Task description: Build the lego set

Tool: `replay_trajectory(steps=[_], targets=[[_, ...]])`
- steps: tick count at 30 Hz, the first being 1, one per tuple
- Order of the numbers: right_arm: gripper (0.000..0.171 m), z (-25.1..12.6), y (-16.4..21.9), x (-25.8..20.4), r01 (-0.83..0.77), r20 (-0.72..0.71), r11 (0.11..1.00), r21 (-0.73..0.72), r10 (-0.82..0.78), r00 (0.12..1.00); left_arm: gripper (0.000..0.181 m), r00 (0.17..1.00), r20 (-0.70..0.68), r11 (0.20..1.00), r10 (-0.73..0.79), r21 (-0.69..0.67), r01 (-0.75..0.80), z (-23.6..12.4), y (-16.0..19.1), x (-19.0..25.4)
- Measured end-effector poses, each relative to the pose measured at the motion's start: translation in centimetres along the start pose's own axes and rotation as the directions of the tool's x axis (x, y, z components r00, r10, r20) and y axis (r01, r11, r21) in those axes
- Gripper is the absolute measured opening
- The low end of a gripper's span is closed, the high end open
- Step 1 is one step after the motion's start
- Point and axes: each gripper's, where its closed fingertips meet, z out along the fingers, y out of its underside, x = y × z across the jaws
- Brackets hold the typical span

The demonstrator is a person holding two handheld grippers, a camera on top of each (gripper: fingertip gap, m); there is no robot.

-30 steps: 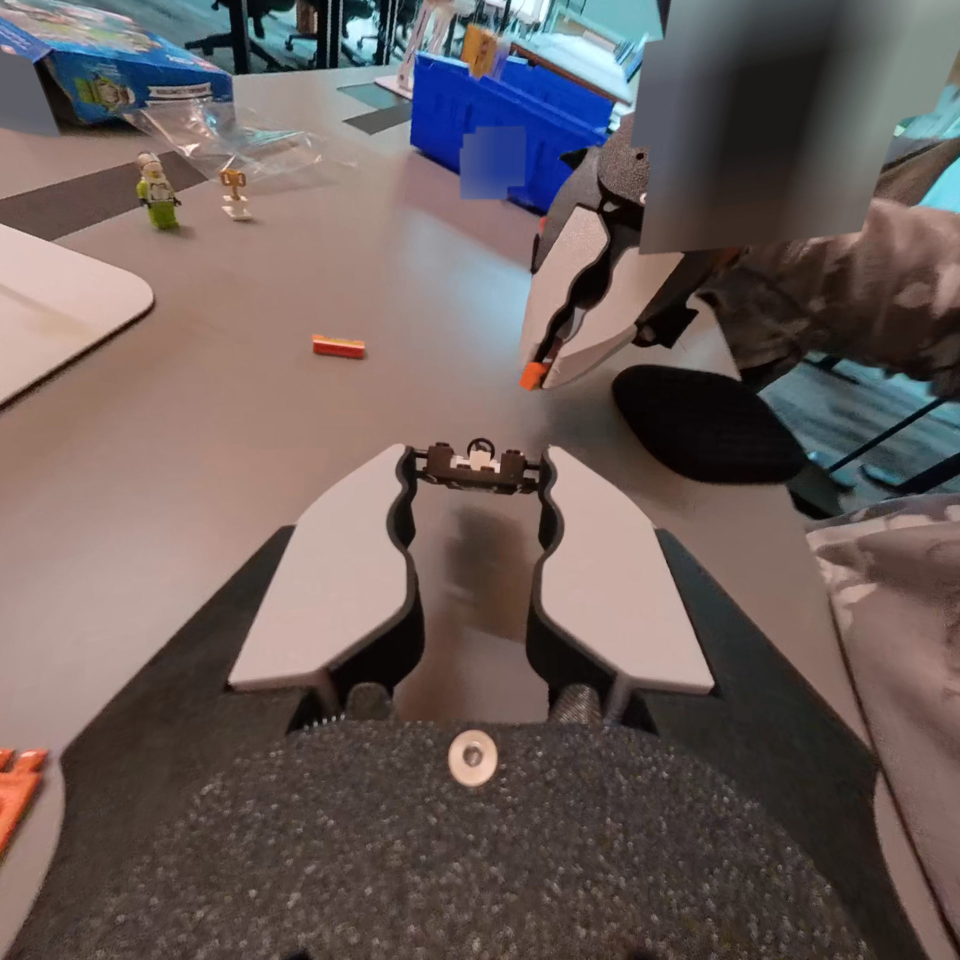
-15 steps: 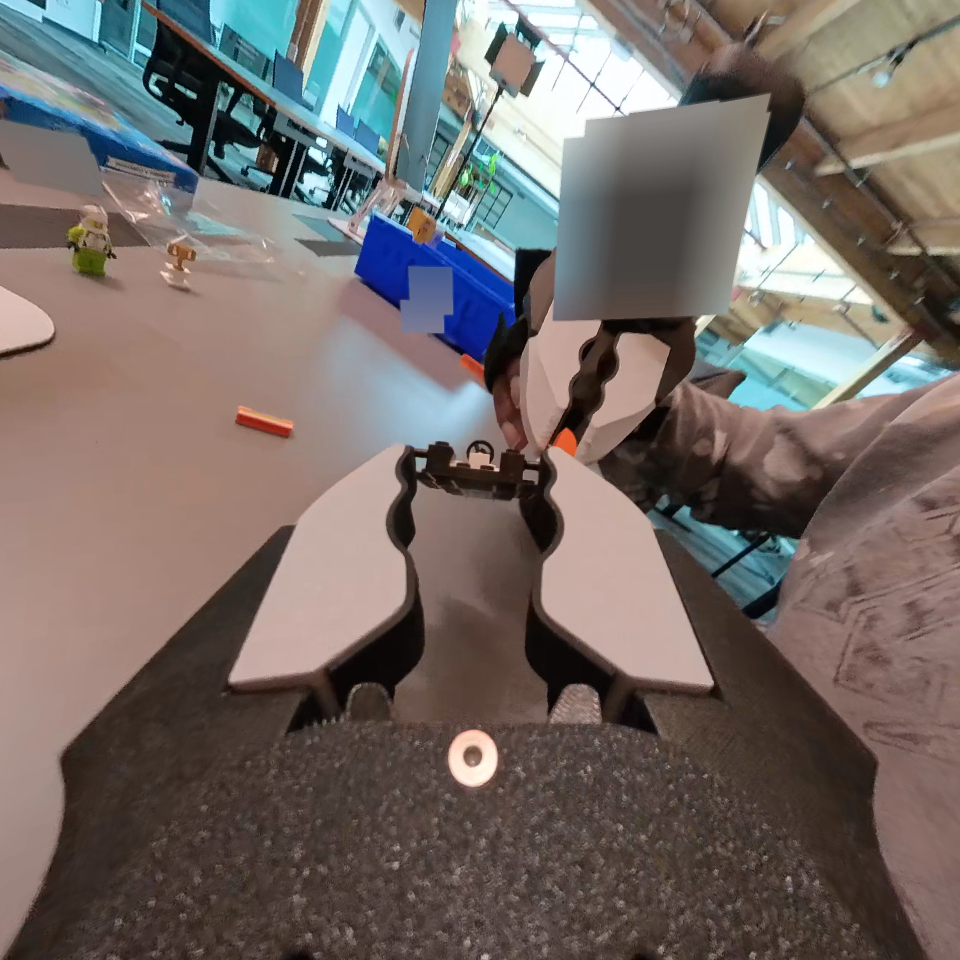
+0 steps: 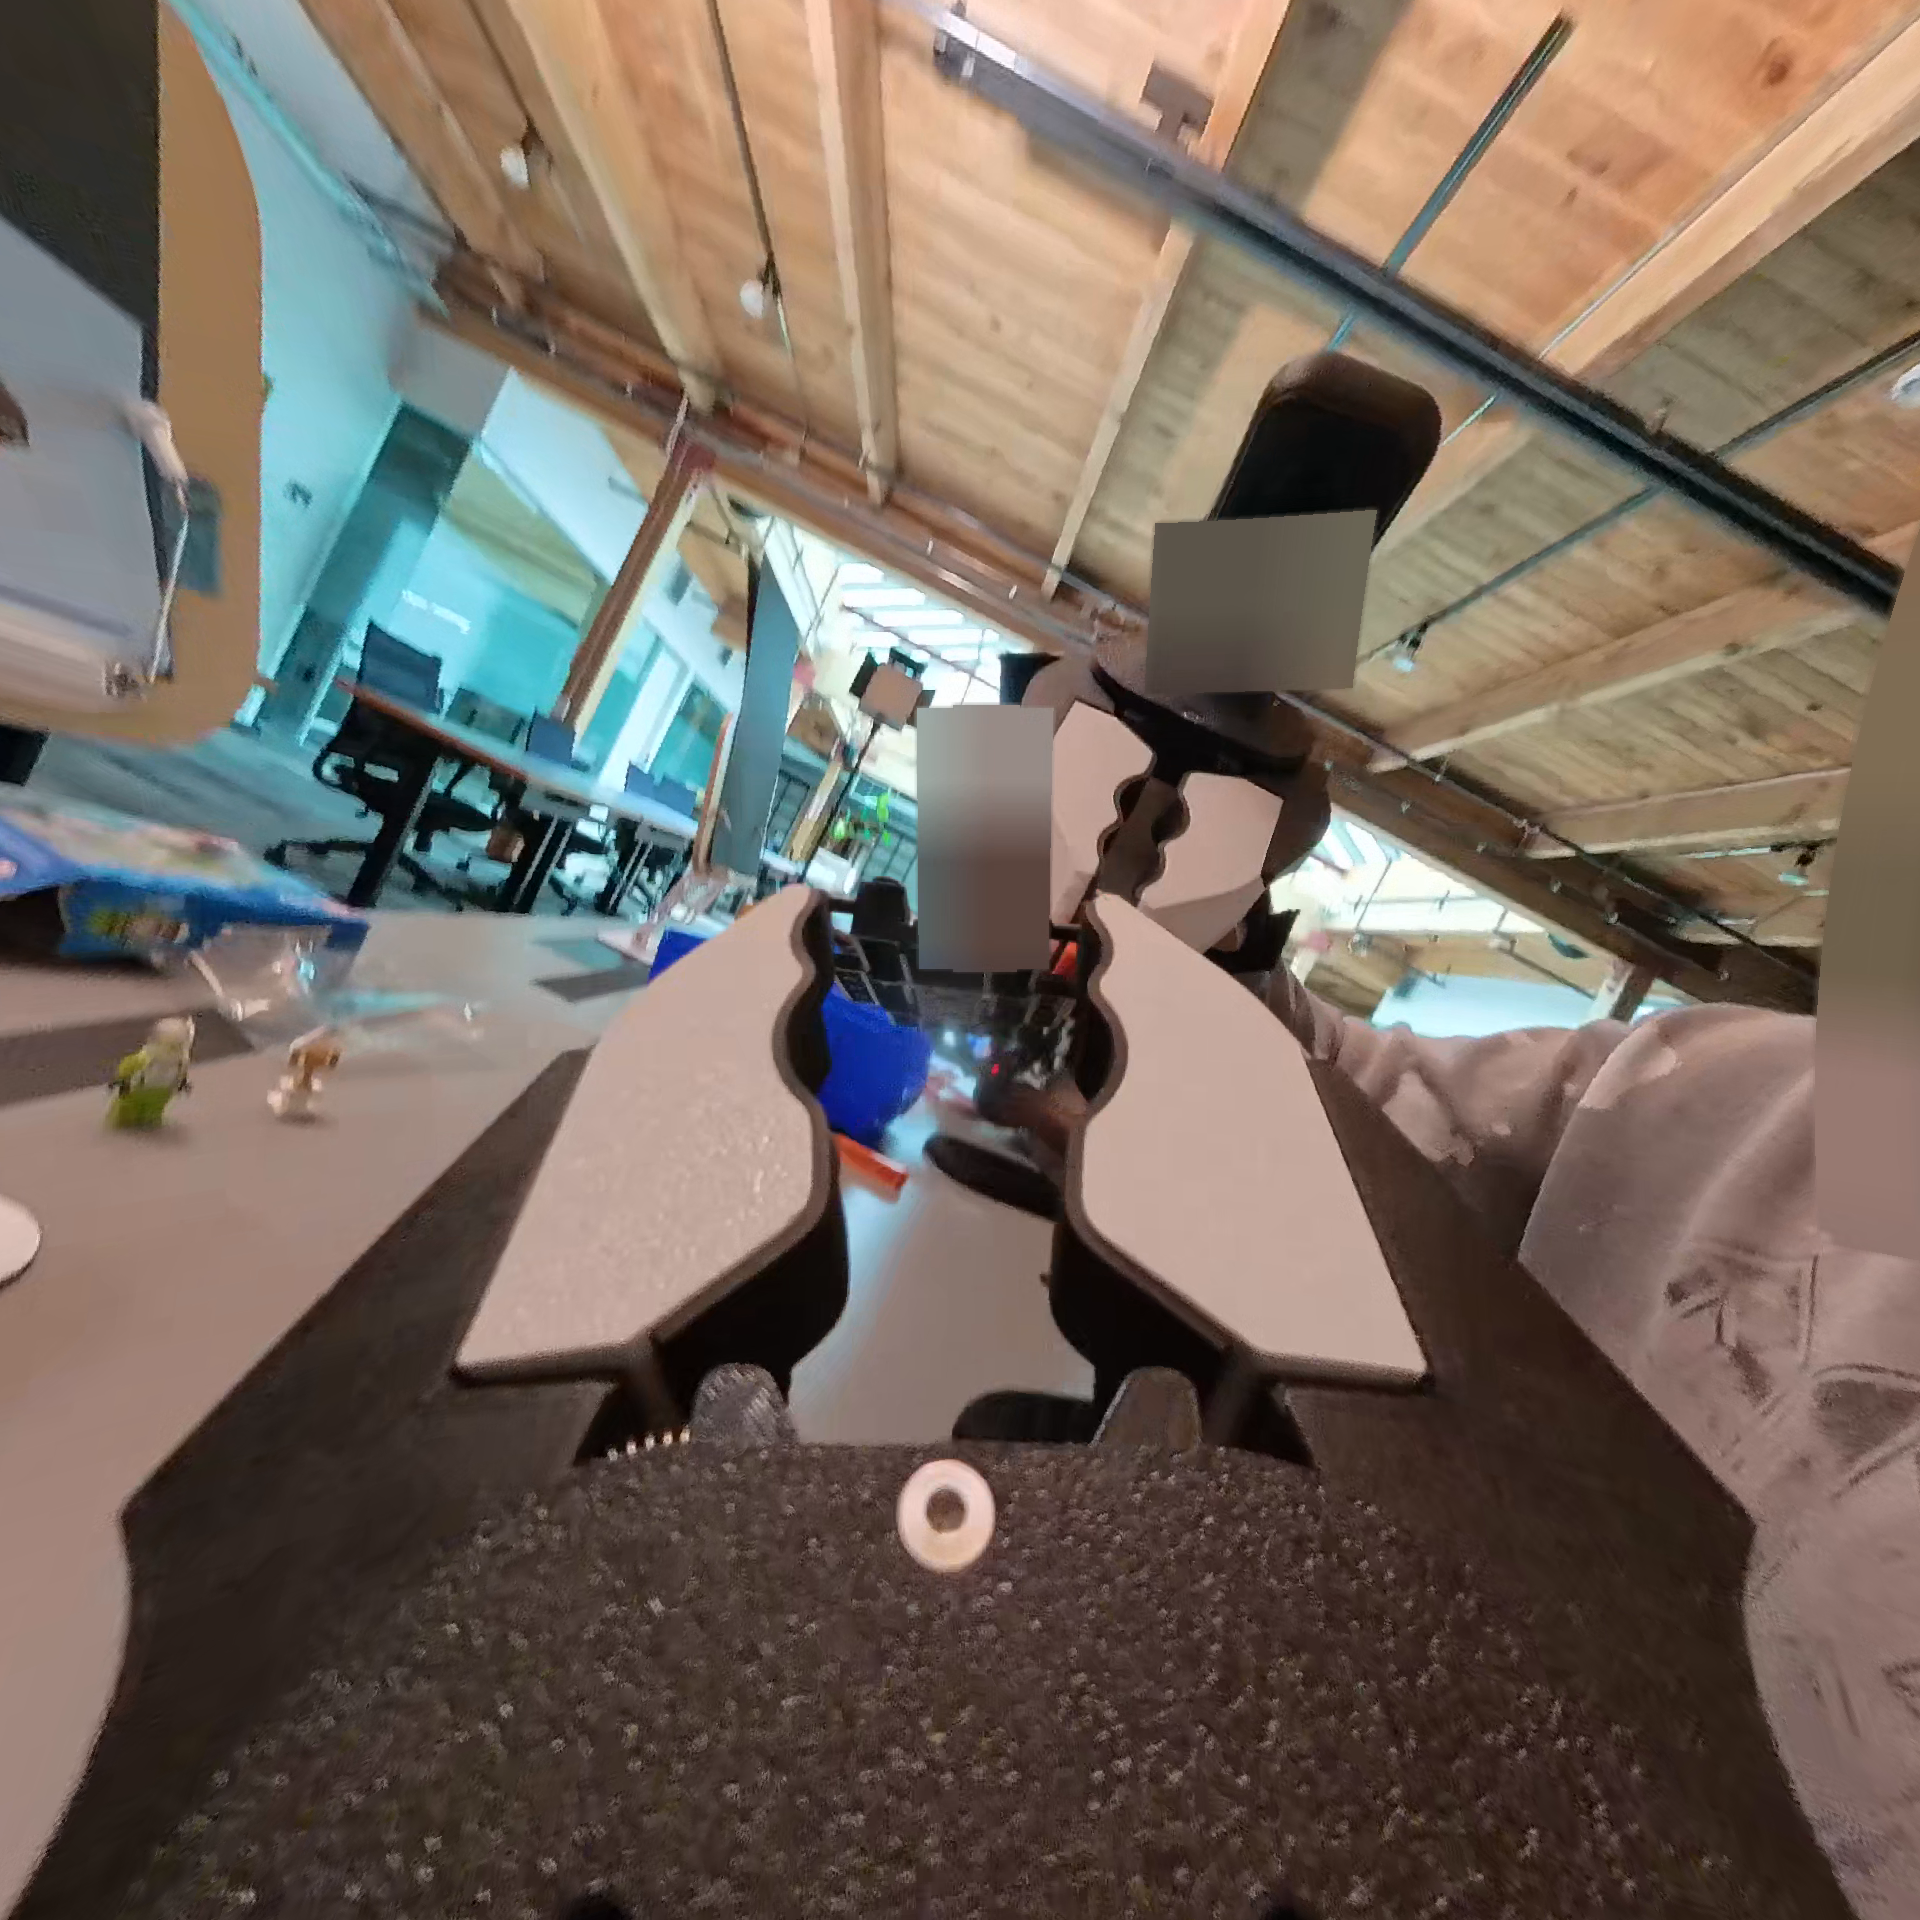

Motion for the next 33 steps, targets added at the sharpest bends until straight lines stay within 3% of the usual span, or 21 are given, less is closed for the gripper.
replay_trajectory(steps=[11, 33], targets=[[0.008, -1.9, -3.4, -1.0, 0.092, -0.055, 0.983, -0.16, -0.102, 0.993, 0.044, 0.999, 0.012, 0.978, 0.039, 0.206, -0.04, 0.5, -3.1, 3.2], [0.009, -1.1, -6.8, -1.2, 0.104, -0.068, 0.991, -0.081, -0.109, 0.992, 0.044, 0.998, -0.024, 0.931, -0.064, 0.359, 0.068, -0.5, -5.2, 3.1]])
